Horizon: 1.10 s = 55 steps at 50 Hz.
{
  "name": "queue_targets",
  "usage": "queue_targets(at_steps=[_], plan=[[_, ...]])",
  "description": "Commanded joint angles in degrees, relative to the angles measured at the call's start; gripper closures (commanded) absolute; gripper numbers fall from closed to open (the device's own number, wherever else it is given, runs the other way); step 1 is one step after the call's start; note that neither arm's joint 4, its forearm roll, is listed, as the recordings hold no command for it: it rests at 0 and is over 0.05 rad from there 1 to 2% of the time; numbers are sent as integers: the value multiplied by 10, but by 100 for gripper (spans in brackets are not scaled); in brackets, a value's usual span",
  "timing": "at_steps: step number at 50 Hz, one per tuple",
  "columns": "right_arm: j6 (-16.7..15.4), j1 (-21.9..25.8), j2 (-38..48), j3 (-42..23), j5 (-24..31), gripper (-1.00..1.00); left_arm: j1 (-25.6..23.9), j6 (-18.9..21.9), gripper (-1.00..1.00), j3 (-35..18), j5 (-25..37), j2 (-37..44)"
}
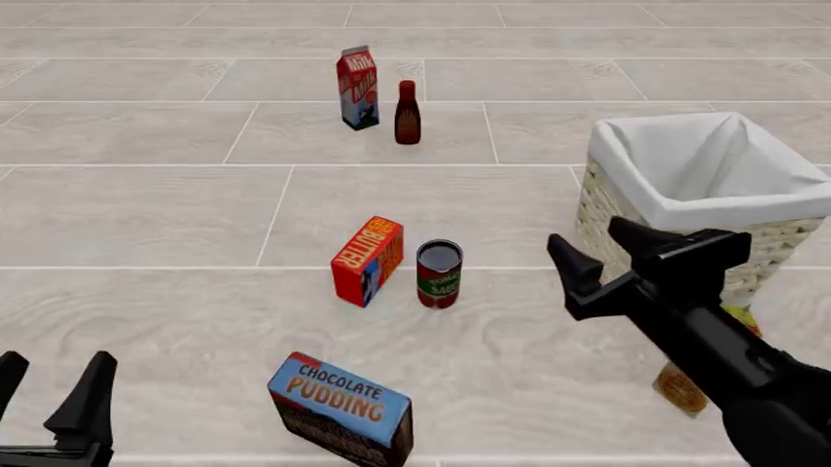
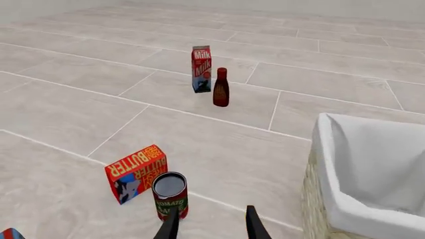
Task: Pick the tomato sauce and place it in the basket.
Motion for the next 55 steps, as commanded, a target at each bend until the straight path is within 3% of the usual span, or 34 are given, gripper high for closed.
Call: queue_targets(at_steps=[1,20,55], plan=[[-4,19,80,-24,-43,-100,0,0,-100,0,0,0],[13,35,170,-60,-73,-100,0,0,-100,0,0,0],[15,58,298,-109,-113,-100,0,0,-100,0,0,0]])
